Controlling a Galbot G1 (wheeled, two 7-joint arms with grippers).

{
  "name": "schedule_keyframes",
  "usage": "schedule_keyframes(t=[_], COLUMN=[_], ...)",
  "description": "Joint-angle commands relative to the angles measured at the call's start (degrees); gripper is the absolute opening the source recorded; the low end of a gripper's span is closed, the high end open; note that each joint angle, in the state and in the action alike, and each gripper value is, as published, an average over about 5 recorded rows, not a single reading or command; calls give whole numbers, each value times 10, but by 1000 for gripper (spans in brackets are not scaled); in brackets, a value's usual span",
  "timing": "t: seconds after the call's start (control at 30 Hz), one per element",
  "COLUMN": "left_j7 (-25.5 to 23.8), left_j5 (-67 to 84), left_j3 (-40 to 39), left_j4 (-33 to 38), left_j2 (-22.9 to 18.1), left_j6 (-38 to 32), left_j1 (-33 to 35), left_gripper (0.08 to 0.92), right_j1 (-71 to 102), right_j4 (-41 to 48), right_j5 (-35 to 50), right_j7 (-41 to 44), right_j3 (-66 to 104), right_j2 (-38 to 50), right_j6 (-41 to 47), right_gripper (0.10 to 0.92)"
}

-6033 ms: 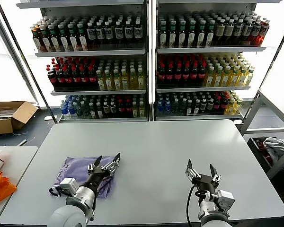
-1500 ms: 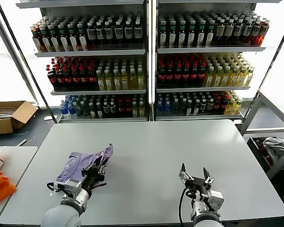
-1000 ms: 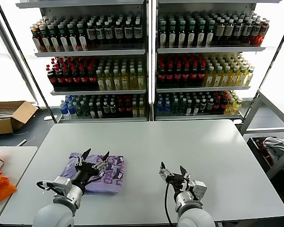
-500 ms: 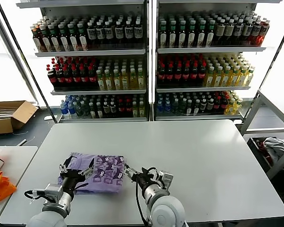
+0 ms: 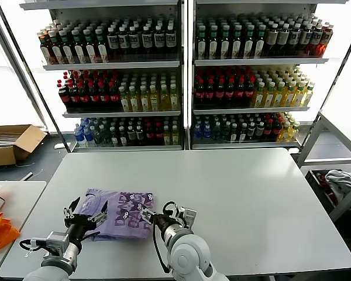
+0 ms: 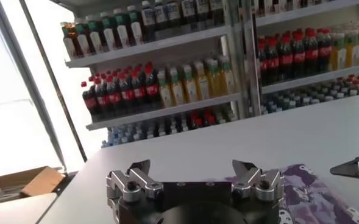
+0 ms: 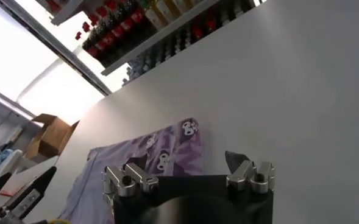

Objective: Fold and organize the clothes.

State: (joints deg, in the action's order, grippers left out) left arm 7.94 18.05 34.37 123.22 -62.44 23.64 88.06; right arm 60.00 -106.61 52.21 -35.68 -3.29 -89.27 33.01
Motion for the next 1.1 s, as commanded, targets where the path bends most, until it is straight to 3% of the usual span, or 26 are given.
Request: schedule_keyframes(t=[0.03, 0.17, 0.57, 1.1], left_j7=[-115, -142, -168, -185], left_j5=[90, 140, 85, 82], left_j3=[78, 116, 147, 130], left_j4=[-1, -4, -11, -44], left_j2=[75, 98, 110, 104], left_j6=[29, 52, 55, 48], left_j1=[61, 96, 147, 133], left_gripper=[823, 822, 823, 822], right_j1=[-19, -22, -38, -45], right_j4=[28, 33, 56, 68], right_j5=[6, 2, 7, 8], right_j7=[-5, -1, 11, 20], right_j3=[-2, 0, 2, 5], right_j2=[-9, -9, -19, -27], right_j6=[2, 2, 1, 1], right_gripper=[823, 823, 823, 823])
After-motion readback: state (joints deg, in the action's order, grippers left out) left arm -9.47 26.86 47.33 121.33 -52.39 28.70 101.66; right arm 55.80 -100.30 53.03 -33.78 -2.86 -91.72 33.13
